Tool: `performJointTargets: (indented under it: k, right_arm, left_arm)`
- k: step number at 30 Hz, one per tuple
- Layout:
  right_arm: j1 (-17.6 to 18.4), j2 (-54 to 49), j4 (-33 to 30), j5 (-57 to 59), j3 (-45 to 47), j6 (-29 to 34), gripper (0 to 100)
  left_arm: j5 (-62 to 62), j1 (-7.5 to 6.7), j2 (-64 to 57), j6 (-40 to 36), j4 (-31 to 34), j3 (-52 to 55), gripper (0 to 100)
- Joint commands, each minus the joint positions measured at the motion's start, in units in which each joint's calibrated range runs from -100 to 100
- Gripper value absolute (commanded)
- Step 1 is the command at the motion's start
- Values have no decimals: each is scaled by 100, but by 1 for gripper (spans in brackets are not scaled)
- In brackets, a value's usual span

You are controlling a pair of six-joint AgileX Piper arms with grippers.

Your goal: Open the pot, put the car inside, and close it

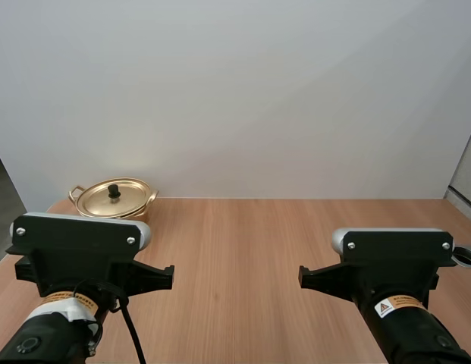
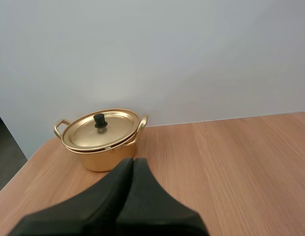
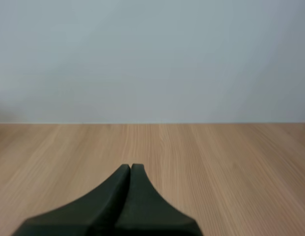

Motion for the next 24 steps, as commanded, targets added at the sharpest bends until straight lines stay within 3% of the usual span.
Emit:
performJointTargets:
  k: [1,3,20,24]
  right_arm:
    - [-1,0,-2155,10,175,1956,0]
    - [-1,0,-2541,393,175,2366,0]
    - [-1,0,-2375,657,175,2366,0]
    - [-1,0,-2375,657,175,2366,0]
  left_arm:
    - [-7,5,0,-3,-7,4,0]
    - [-7,5,0,-3,-7,4,0]
    - [-443,5,0,-3,-7,152,0]
    - [-992,14,0,26,734,713,0]
